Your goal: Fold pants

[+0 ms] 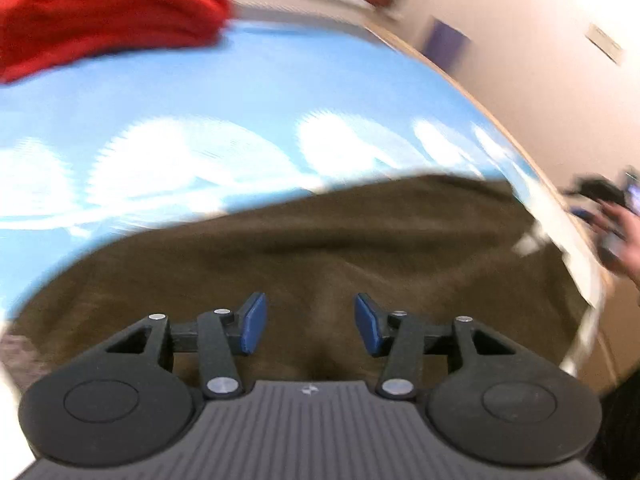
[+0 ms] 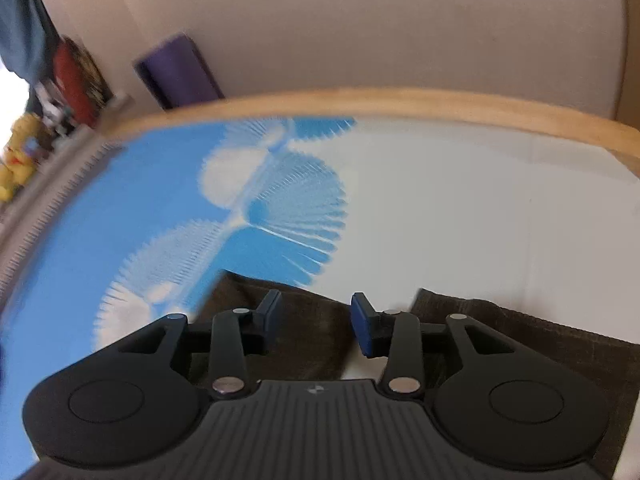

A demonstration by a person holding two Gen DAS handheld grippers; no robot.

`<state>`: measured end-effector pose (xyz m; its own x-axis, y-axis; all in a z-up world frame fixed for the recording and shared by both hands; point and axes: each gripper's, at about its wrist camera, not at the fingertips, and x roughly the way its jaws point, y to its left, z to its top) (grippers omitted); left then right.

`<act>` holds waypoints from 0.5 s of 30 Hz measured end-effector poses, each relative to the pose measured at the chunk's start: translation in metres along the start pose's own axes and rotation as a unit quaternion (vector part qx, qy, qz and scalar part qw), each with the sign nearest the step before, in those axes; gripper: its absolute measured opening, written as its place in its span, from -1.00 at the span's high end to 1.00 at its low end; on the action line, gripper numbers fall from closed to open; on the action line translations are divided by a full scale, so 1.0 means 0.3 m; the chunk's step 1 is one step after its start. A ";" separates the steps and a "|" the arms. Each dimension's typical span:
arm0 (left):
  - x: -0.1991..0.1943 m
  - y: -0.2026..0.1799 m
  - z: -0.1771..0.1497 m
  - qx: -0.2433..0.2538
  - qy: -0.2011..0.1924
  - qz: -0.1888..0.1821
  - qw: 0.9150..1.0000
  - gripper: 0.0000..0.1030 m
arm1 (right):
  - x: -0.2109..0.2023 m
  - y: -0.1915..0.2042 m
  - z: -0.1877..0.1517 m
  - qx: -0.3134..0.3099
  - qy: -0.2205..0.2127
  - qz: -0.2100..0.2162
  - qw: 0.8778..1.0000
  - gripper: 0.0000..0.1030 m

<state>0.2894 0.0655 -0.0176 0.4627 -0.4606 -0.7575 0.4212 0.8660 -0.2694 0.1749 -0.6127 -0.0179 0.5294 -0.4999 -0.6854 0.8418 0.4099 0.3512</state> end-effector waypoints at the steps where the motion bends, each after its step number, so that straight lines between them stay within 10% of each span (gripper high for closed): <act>1: -0.018 0.050 -0.004 -0.016 -0.004 0.020 1.000 -0.05 | -0.052 0.008 0.001 0.000 -0.005 0.021 1.000 0.22; 7: -0.098 0.491 -0.107 -0.180 0.004 0.177 0.968 -0.27 | -0.403 0.098 -0.082 -0.103 -0.003 0.171 0.980 0.14; 11: -0.110 0.679 -0.207 -0.267 -0.001 0.187 0.945 -0.26 | -0.577 0.092 -0.167 -0.175 -0.004 0.238 0.955 0.13; 15: -0.072 0.726 -0.226 -0.295 -0.019 0.150 0.944 -0.27 | -0.667 0.046 -0.183 -0.206 -0.010 0.258 0.944 0.13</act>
<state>0.3182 0.2774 -0.1002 0.5242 -0.1751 -0.8334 -0.2346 0.9111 -0.3389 0.0749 -0.4651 0.0892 0.8631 -0.1658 -0.4770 0.3612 0.8628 0.3537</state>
